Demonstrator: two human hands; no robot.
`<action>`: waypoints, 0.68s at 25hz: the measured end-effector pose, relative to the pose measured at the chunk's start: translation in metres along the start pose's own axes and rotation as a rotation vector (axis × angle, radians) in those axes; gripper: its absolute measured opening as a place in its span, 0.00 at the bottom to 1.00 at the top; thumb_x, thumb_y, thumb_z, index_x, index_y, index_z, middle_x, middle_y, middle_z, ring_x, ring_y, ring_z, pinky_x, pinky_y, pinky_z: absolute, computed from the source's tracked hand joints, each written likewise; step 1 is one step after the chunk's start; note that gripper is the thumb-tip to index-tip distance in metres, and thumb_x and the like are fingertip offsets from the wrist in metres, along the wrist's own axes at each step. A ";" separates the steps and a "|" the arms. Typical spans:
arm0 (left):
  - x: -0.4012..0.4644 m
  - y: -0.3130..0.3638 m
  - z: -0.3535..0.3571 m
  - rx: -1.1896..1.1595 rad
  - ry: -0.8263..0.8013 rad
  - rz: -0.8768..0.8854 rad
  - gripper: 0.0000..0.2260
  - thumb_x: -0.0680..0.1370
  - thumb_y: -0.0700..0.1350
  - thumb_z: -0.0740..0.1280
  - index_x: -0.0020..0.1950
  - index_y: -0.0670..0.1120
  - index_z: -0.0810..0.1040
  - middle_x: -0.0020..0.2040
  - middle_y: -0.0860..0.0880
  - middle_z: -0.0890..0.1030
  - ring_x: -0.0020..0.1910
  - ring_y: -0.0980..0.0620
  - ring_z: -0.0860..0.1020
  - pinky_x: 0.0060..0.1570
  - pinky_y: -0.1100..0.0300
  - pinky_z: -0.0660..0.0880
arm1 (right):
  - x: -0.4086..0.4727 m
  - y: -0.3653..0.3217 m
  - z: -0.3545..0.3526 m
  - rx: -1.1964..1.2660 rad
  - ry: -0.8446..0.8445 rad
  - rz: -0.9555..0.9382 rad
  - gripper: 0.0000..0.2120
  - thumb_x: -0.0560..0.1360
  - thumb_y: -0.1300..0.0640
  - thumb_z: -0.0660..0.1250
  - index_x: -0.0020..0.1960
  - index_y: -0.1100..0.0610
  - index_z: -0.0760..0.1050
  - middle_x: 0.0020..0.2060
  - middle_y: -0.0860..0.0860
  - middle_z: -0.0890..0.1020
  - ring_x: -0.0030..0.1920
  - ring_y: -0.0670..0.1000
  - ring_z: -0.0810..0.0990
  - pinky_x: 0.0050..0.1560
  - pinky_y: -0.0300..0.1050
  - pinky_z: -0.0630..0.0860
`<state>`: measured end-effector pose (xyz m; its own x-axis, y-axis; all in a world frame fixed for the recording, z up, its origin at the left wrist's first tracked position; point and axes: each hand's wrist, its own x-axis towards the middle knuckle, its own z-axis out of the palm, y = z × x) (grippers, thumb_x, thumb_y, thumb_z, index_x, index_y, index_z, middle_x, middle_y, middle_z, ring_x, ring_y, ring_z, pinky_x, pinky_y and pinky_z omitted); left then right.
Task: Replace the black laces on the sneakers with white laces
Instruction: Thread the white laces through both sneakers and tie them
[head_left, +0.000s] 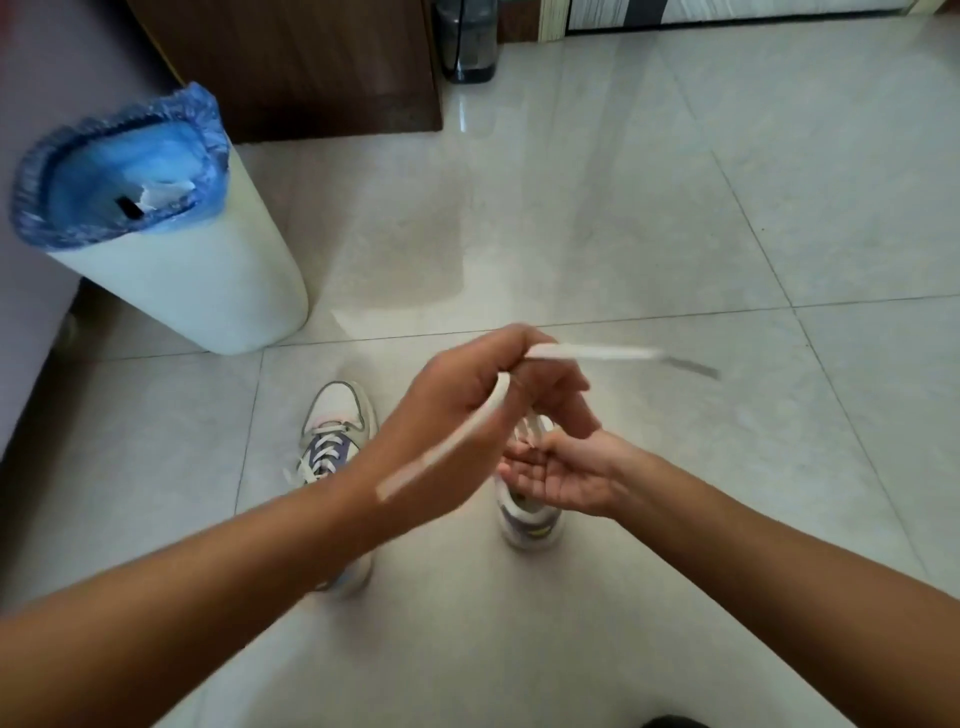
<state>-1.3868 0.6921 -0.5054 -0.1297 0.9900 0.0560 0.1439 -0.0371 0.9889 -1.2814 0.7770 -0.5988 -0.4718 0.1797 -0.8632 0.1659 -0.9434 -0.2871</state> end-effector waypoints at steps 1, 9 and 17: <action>0.011 0.008 -0.008 -0.171 0.021 -0.082 0.08 0.80 0.44 0.60 0.44 0.42 0.75 0.37 0.46 0.83 0.40 0.51 0.82 0.45 0.61 0.78 | 0.005 0.002 0.000 0.017 0.015 0.006 0.27 0.82 0.64 0.50 0.31 0.70 0.77 0.28 0.59 0.81 0.26 0.54 0.81 0.30 0.44 0.79; 0.028 0.038 -0.028 -0.542 0.063 -0.373 0.14 0.79 0.46 0.56 0.46 0.38 0.75 0.37 0.42 0.83 0.41 0.44 0.83 0.52 0.51 0.78 | 0.016 0.021 -0.007 0.022 0.132 0.066 0.18 0.83 0.65 0.48 0.43 0.72 0.71 0.29 0.62 0.81 0.25 0.58 0.81 0.22 0.47 0.78; -0.012 0.027 -0.004 -0.701 -0.200 -0.557 0.17 0.78 0.55 0.60 0.36 0.45 0.73 0.25 0.51 0.62 0.23 0.55 0.61 0.31 0.60 0.69 | -0.013 0.015 0.003 0.190 0.019 -0.030 0.15 0.80 0.66 0.50 0.40 0.67 0.70 0.27 0.60 0.76 0.20 0.54 0.77 0.17 0.41 0.73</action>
<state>-1.3856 0.6789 -0.4784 0.1796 0.8923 -0.4142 -0.5253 0.4430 0.7265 -1.2758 0.7596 -0.5907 -0.4578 0.2121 -0.8634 -0.0155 -0.9729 -0.2308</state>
